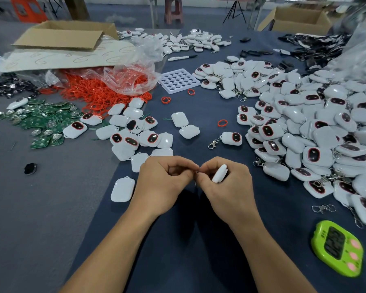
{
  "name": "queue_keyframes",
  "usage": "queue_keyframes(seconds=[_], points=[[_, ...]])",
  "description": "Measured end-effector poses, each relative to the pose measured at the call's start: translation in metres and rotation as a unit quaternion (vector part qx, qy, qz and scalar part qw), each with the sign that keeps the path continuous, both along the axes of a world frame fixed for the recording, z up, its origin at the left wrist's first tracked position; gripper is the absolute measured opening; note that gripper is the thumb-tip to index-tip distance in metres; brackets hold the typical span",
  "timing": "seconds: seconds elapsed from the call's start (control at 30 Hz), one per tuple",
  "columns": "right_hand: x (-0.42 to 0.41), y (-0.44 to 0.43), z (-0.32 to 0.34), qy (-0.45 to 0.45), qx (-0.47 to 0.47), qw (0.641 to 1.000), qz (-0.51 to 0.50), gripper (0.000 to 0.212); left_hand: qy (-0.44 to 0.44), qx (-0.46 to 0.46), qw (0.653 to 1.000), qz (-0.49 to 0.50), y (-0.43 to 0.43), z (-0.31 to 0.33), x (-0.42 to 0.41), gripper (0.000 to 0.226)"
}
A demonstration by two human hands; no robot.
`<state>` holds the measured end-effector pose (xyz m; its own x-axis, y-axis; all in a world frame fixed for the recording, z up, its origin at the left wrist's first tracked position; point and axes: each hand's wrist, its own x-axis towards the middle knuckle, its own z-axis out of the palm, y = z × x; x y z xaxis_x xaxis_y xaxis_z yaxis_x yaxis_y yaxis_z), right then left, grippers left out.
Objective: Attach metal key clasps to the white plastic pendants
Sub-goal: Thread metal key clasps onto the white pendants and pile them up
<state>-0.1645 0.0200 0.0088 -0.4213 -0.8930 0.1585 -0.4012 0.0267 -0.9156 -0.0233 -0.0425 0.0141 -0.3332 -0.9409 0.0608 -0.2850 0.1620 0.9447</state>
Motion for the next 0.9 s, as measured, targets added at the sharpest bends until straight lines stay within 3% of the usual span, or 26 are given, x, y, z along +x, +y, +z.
queue_keyframes(seconds=[0.27, 0.57, 0.9], points=[[-0.0015, 0.0000, -0.0009, 0.004, -0.010, 1.000, -0.011, 0.019, -0.082, -0.077, 0.993, 0.026, 0.0078, 0.0021, -0.0011, 0.031], [0.0001, 0.0004, 0.0005, 0.011, -0.016, 1.000, 0.014, 0.022, -0.028, -0.010, 0.999, 0.018, 0.0041, 0.0023, -0.0003, 0.017], [-0.0013, -0.0002, -0.0023, 0.035, -0.029, 0.999, -0.019, 0.024, -0.061, -0.022, 0.998, -0.028, 0.0051, 0.0035, 0.0003, 0.014]])
